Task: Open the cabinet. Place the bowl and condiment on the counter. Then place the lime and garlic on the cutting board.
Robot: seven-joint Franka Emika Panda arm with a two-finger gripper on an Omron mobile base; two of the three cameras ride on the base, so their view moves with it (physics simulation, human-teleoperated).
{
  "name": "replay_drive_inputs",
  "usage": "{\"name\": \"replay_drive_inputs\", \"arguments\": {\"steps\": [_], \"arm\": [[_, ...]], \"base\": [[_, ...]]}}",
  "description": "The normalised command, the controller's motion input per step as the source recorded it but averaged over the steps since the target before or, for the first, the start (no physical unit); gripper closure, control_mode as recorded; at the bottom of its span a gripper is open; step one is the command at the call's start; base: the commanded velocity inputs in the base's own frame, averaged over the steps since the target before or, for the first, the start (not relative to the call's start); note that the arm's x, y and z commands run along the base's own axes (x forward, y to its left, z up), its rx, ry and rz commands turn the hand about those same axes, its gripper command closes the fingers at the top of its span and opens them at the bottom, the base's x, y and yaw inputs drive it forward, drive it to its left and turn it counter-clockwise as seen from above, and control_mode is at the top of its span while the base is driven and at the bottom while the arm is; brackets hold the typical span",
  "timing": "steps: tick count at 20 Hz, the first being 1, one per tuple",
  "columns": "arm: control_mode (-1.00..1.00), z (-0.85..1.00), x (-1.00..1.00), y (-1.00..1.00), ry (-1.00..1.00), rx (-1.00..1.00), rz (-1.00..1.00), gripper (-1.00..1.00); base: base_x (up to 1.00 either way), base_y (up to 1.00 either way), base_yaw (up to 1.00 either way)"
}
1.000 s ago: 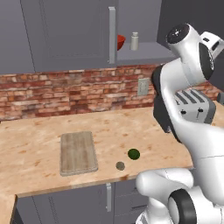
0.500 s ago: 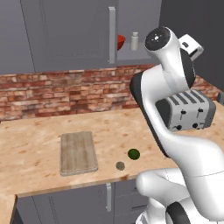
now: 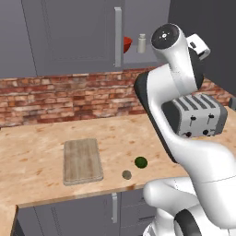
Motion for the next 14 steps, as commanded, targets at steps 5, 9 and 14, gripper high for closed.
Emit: {"name": "replay_drive_inputs", "arguments": {"steps": [5, 9, 14], "arm": [[-1.00, 0.07, 0.46, 0.61, -0.06, 0.19, 0.28, -1.00], [-1.00, 0.00, 0.96, 0.46, -0.05, 0.31, 0.47, -1.00], [-1.00, 0.22, 0.93, 0.48, -0.03, 0.16, 0.34, -1.00]], "base": [[0.00, 0.00, 0.00], [0.00, 0.00, 0.00], [0.00, 0.00, 0.00]]}}
